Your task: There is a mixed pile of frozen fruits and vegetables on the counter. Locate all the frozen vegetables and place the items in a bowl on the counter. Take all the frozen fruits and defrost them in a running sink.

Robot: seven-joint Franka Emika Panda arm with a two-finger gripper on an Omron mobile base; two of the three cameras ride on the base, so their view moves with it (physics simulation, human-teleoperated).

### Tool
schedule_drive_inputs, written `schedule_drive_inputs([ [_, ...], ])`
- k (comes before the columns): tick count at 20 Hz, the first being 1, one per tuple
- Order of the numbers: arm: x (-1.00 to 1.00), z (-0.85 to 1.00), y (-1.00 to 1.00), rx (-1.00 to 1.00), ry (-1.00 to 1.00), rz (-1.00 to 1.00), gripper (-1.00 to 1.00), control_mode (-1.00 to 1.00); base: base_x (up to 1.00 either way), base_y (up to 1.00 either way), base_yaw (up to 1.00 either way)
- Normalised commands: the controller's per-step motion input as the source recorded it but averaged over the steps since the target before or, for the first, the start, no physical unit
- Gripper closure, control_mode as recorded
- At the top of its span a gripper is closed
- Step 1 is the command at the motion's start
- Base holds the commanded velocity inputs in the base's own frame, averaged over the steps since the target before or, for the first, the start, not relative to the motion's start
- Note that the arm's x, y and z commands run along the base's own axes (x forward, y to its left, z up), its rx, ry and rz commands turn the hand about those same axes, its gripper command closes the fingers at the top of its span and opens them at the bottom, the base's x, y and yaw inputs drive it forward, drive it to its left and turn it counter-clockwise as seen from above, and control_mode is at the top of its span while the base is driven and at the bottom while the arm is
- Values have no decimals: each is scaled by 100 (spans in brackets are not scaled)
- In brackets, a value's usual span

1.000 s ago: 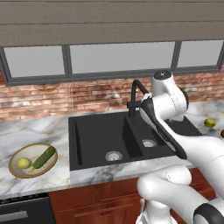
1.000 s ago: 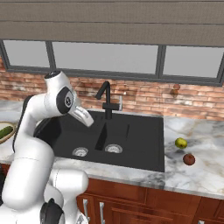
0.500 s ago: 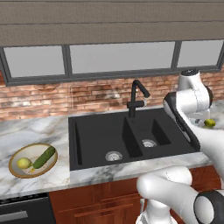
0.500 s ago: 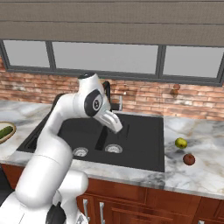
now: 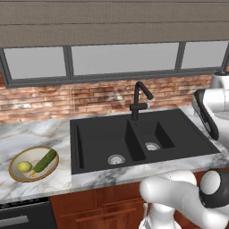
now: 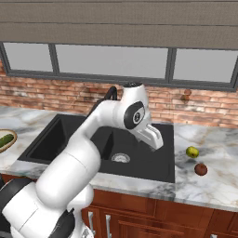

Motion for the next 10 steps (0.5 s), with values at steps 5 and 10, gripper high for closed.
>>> schedule_drive_inputs([
  [5,-10,-14,-94,10,0,0,-100,-100,0,0,0],
  [10,5,-45,-67,4,0,0,-100,-100,0,0,0],
])
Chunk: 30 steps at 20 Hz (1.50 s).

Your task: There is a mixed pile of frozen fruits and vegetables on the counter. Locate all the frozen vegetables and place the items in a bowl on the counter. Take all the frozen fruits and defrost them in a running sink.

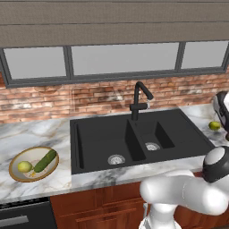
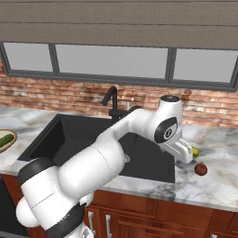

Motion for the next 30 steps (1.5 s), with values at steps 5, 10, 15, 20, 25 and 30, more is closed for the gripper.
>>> schedule_drive_inputs([
  [5,27,-54,-50,0,0,0,-100,-100,0,0,0],
  [10,18,-24,-49,0,0,0,-100,-100,0,0,0],
  [15,5,-22,-53,0,0,0,-100,-100,0,0,0],
  [20,28,-31,-25,0,0,0,-100,-100,0,0,0],
  [25,46,-31,-9,0,0,0,-100,-100,0,0,0],
  [30,38,-26,-21,0,0,0,-100,-100,0,0,0],
])
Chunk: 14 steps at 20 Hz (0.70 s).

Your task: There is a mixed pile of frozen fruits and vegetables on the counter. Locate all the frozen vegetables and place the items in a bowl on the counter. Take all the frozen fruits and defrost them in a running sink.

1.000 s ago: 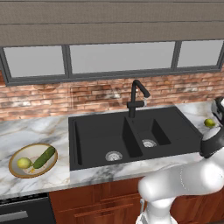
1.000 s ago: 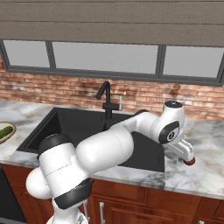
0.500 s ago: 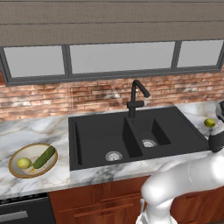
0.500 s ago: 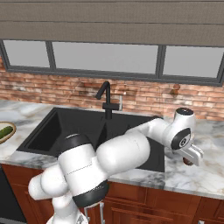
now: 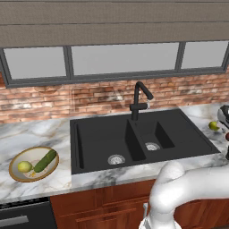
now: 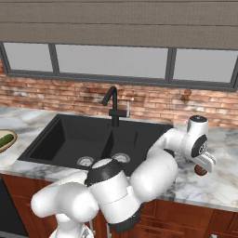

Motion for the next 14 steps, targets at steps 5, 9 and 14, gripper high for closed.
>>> schedule_drive_inputs([
  [5,25,-31,-30,0,0,0,-100,-100,0,0,0],
  [9,18,-26,-27,0,0,0,-100,-100,0,0,0],
  [14,14,-26,-21,0,-1,0,-100,-100,0,0,0],
])
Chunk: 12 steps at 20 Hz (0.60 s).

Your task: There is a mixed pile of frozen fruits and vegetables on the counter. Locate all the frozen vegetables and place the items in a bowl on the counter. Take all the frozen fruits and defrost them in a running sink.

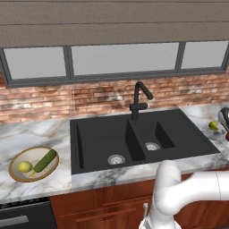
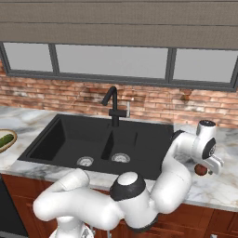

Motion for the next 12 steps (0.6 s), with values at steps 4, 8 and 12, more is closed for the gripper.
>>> schedule_drive_inputs([
  [4,-9,-39,7,-2,-2,0,-100,-100,0,0,0],
  [8,-5,-38,19,-1,-1,0,100,-100,0,0,0],
  [12,-1,-4,3,0,-8,0,100,-100,0,0,0],
])
